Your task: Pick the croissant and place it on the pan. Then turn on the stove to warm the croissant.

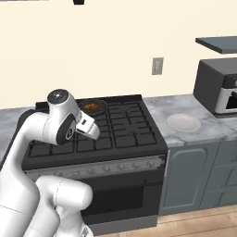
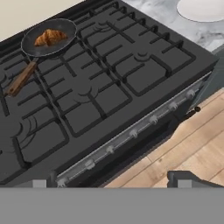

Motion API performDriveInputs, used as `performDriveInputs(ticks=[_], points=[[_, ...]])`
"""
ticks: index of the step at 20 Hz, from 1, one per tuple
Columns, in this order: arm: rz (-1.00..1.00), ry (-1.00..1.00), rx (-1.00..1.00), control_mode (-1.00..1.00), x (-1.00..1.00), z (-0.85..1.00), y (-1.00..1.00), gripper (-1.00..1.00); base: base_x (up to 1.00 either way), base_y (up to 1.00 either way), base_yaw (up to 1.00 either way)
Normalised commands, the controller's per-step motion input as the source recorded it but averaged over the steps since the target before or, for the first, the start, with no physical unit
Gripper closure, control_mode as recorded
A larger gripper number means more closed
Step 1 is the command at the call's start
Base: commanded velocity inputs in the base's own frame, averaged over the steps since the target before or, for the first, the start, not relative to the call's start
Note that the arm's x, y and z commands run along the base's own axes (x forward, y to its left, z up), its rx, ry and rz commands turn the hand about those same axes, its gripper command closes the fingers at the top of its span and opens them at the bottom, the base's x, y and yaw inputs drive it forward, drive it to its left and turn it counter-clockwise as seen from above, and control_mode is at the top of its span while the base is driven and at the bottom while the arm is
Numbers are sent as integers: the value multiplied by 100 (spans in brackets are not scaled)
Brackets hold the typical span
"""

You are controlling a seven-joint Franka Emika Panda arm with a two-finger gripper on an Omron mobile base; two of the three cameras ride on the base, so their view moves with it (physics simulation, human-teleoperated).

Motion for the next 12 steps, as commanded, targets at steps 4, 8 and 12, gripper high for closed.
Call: performDriveInputs(ticks=[4,8,12], points=[[-10,-28,-3,-100,-1,-2,-5,-100,0,0,0],[0,-38,0,-100,-14,-13,-38,-100,0,0,0],[16,-14,12,-100,-29,-18,-66,-100,0,0,0]])
